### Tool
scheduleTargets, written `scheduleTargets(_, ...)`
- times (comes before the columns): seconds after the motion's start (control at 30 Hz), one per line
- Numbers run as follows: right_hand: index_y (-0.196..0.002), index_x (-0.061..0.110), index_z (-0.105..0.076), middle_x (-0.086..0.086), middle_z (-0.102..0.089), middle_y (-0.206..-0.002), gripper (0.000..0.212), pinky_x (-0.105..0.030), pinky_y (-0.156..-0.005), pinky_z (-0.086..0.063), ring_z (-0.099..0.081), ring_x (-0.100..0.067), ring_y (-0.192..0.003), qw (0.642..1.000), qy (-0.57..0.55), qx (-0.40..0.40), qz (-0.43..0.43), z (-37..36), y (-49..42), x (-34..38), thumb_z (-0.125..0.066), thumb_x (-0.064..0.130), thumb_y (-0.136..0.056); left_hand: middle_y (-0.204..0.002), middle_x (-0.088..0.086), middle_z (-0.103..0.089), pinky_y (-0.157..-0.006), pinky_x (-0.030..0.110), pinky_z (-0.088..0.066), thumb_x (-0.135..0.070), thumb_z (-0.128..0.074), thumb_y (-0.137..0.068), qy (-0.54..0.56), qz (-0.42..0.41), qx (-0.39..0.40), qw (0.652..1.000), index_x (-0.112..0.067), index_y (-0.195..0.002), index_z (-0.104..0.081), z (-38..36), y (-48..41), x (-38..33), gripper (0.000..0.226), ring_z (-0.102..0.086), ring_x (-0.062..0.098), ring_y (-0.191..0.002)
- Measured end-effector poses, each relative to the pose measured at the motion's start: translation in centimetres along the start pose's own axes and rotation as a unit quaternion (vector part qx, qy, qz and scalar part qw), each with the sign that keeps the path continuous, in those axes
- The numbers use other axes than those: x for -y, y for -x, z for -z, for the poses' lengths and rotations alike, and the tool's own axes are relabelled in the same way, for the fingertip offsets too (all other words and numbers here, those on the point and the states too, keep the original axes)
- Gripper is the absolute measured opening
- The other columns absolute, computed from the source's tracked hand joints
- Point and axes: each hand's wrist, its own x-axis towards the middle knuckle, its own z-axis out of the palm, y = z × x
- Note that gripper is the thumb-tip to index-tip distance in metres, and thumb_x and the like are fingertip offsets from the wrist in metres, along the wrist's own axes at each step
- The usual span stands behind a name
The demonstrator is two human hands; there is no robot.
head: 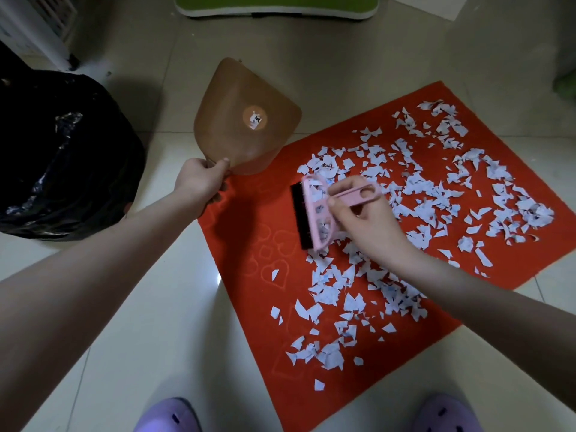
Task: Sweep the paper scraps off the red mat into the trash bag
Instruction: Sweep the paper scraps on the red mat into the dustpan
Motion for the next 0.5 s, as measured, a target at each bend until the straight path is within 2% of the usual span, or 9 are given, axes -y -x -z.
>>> scheduleTargets(0.07, -0.094, 0.022, -0.059, 0.004, -0.065, -0.091, 0.013, -0.03, -0.074, -0.055, -0.065, -0.01, -0.084, 0.997, -0.014, 0.067, -0.024, -1.6, 1.1, 0.0, -0.056, 0.009, -0.092, -0.057, 0.005, -0.055, -0.045, 0.025, -0.035, -0.037, -0.053, -0.092, -0.002, -0.001, 0.005, 1.0, -0.013, -0.065, -0.055, -0.3, 0.1, -0.1, 0.036, -0.038, 0.008, -0.023)
scheduleTargets(0.13, -0.095, 0.019, -0.062, 0.007, -0.066, -0.088, 0.012, -0.024, -0.07, -0.053, -0.065, -0.005, -0.08, 0.992, -0.01, 0.124, -0.027, -3.4, 2.3, -0.3, -0.057, 0.009, -0.091, -0.056, 0.005, -0.055, -0.045, 0.025, -0.034, -0.037, -0.053, -0.092, -0.002, -0.002, 0.008, 1.0, -0.012, -0.066, -0.055, -0.5, 0.2, -0.2, 0.036, -0.038, 0.007, -0.022)
scheduleTargets(0.23, -0.096, 0.017, -0.065, 0.003, -0.069, -0.083, 0.01, -0.027, -0.065, -0.053, -0.065, -0.006, -0.071, 0.983, 0.015, 0.183, -0.021, -5.4, 4.2, -0.9, -0.059, 0.012, -0.091, -0.056, 0.005, -0.054, -0.046, 0.024, -0.035, -0.037, -0.053, -0.092, -0.007, -0.003, 0.009, 1.0, -0.013, -0.065, -0.055, -0.7, 0.3, -0.2, 0.037, -0.041, 0.011, -0.027)
scheduleTargets(0.33, -0.096, 0.018, -0.065, -0.004, -0.067, -0.072, 0.007, -0.024, -0.049, -0.044, -0.056, -0.009, -0.054, 0.968, 0.075, 0.24, -0.023, -5.8, 4.7, -1.3, -0.058, 0.017, -0.093, -0.056, 0.005, -0.055, -0.05, 0.025, -0.038, -0.039, -0.053, -0.092, -0.014, -0.003, 0.009, 1.0, -0.013, -0.066, -0.056, -0.5, 0.4, -0.1, 0.037, -0.044, 0.016, -0.033)
scheduleTargets(0.37, -0.096, 0.018, -0.064, -0.005, -0.065, -0.068, 0.007, -0.023, -0.047, -0.041, -0.053, -0.011, -0.05, 0.968, 0.095, 0.233, -0.025, -5.3, 4.3, -1.2, -0.057, 0.019, -0.093, -0.056, 0.005, -0.056, -0.051, 0.026, -0.039, -0.039, -0.053, -0.092, -0.013, -0.003, 0.009, 1.0, -0.012, -0.067, -0.057, -0.5, 0.3, -0.1, 0.036, -0.045, 0.018, -0.036)
scheduleTargets(0.43, -0.096, 0.017, -0.064, 0.0, -0.063, -0.066, 0.011, -0.018, -0.046, -0.038, -0.049, -0.007, -0.048, 0.977, 0.134, 0.164, -0.006, -3.6, 3.4, -0.6, -0.053, 0.02, -0.095, -0.058, 0.006, -0.056, -0.05, 0.026, -0.039, -0.038, -0.053, -0.093, -0.008, -0.003, 0.01, 1.0, -0.011, -0.068, -0.057, -0.3, 0.3, -0.1, 0.036, -0.045, 0.021, -0.041)
scheduleTargets(0.5, -0.096, 0.013, -0.065, 0.008, -0.061, -0.075, 0.014, -0.012, -0.054, -0.04, -0.054, -0.006, -0.059, 0.983, 0.16, 0.081, 0.033, -1.8, 2.5, 0.5, -0.051, 0.017, -0.096, -0.058, 0.007, -0.056, -0.048, 0.026, -0.038, -0.037, -0.053, -0.093, -0.004, -0.002, 0.011, 1.0, -0.011, -0.069, -0.057, -0.2, 0.2, 0.1, 0.036, -0.044, 0.022, -0.041)
